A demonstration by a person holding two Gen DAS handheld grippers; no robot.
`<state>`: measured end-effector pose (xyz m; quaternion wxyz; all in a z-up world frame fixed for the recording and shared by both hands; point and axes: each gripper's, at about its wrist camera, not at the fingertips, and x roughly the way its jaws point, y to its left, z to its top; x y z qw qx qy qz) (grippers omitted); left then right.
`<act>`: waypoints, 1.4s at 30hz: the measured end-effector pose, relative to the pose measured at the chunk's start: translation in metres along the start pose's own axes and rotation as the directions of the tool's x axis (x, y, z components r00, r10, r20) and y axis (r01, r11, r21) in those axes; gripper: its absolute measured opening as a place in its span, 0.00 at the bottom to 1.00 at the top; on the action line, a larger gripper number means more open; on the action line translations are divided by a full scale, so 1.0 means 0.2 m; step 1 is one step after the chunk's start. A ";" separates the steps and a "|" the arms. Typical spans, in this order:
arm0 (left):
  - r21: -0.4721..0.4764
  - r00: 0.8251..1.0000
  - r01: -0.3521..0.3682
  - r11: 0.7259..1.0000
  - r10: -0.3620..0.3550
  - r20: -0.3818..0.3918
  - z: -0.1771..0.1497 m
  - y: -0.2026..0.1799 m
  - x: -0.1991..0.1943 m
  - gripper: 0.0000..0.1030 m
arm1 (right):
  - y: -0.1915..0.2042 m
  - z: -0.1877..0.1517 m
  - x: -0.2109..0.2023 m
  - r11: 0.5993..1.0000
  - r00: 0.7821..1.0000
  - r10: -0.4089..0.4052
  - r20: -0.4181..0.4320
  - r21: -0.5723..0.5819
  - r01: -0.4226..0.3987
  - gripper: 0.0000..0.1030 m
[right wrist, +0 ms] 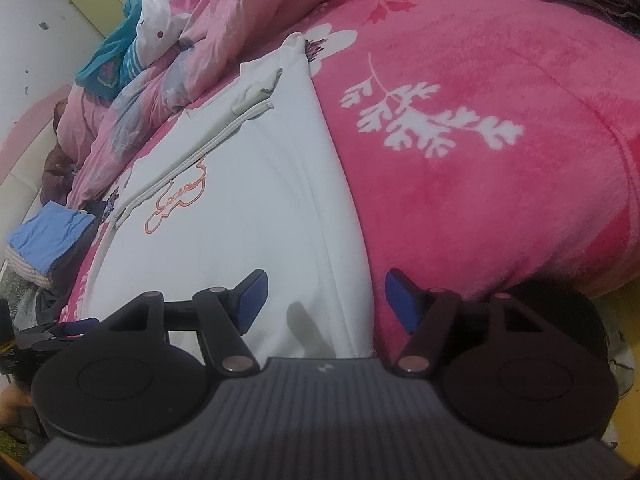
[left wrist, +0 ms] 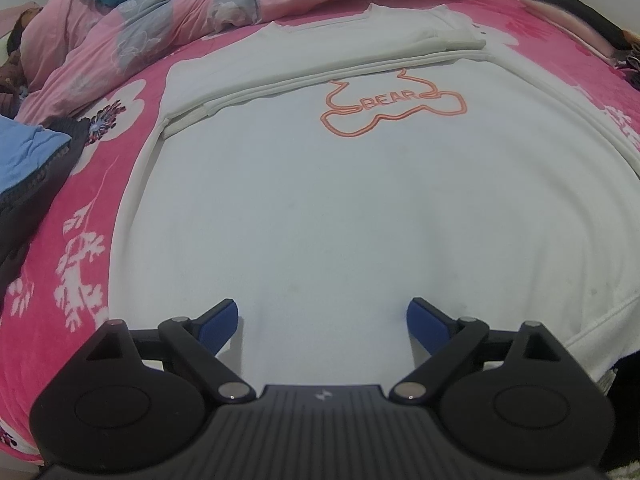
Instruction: Fold clothes
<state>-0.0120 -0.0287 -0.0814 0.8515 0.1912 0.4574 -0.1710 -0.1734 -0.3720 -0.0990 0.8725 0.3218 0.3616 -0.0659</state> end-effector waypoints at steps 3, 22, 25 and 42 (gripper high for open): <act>-0.001 1.000 -0.001 1.000 0.001 0.002 0.00 0.00 0.00 0.90 | 0.00 -0.01 -0.01 1.000 1.000 0.001 -0.003 0.000 -0.001 0.63; -0.118 0.973 -0.008 0.993 0.035 0.230 -0.39 0.19 -0.33 0.90 | -0.02 -0.03 -0.06 0.999 0.999 0.032 -0.016 0.025 -0.032 0.63; -0.180 0.976 0.005 0.984 0.034 0.217 -0.50 0.29 -0.37 0.83 | -0.03 -0.04 -0.05 0.998 0.998 0.057 -0.027 0.040 -0.055 0.63; -0.389 0.979 0.184 0.902 -0.136 0.149 -0.71 0.55 -0.16 0.48 | -0.11 -0.07 -0.02 0.983 0.985 0.159 -0.060 0.106 -0.152 0.62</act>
